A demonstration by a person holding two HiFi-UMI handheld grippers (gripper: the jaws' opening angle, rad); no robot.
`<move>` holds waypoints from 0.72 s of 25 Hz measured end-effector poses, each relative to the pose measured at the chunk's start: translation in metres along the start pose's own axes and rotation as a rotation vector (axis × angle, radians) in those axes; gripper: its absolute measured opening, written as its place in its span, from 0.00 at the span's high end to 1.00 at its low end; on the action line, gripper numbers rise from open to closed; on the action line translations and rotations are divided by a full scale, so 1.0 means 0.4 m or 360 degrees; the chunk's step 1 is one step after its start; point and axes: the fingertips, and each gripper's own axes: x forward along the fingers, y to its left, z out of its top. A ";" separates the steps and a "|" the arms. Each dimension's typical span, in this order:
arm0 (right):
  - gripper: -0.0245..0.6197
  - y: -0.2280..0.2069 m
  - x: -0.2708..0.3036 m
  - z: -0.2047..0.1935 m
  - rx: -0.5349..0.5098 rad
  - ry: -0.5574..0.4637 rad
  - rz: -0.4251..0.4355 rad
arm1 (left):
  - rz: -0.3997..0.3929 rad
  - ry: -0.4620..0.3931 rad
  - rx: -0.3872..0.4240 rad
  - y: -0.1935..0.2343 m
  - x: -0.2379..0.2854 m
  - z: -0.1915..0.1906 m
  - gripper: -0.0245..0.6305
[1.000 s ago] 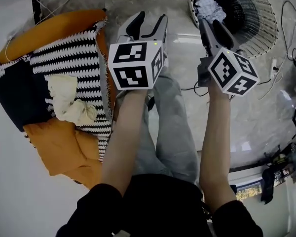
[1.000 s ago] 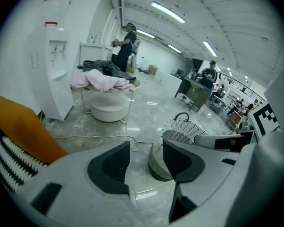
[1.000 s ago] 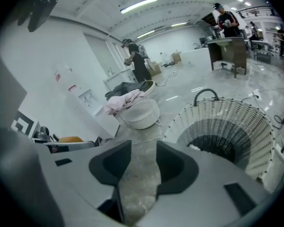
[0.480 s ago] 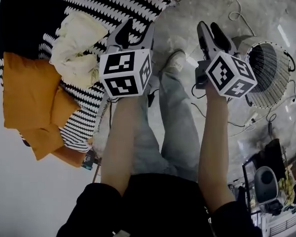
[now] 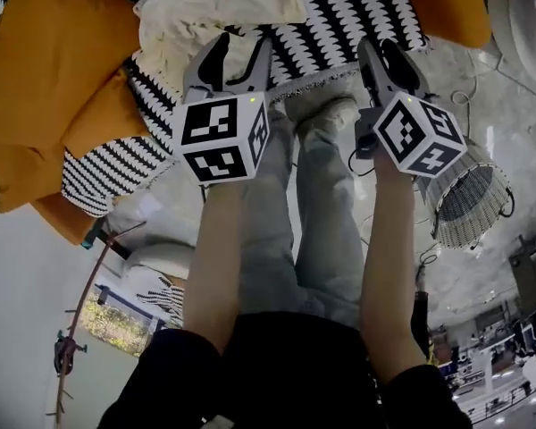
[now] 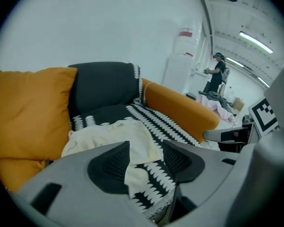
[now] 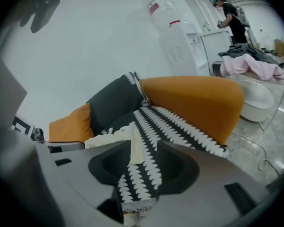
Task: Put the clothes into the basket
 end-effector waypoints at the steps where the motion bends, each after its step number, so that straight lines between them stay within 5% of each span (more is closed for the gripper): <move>1: 0.71 0.040 0.031 -0.006 -0.0025 0.0026 0.0035 | 0.0039 -0.0008 -0.0022 0.047 -0.015 -0.007 0.63; 6: 0.61 0.249 0.186 -0.035 -0.0208 0.0197 0.0299 | 0.0221 0.0044 -0.0163 0.268 -0.051 -0.087 0.63; 12: 0.56 0.445 0.385 -0.108 -0.0501 0.0450 0.0600 | 0.0260 0.0180 -0.0441 0.423 -0.036 -0.234 0.56; 18: 0.53 0.517 0.517 -0.171 -0.0679 0.0646 0.0594 | 0.0164 0.0299 -0.0549 0.461 0.009 -0.332 0.54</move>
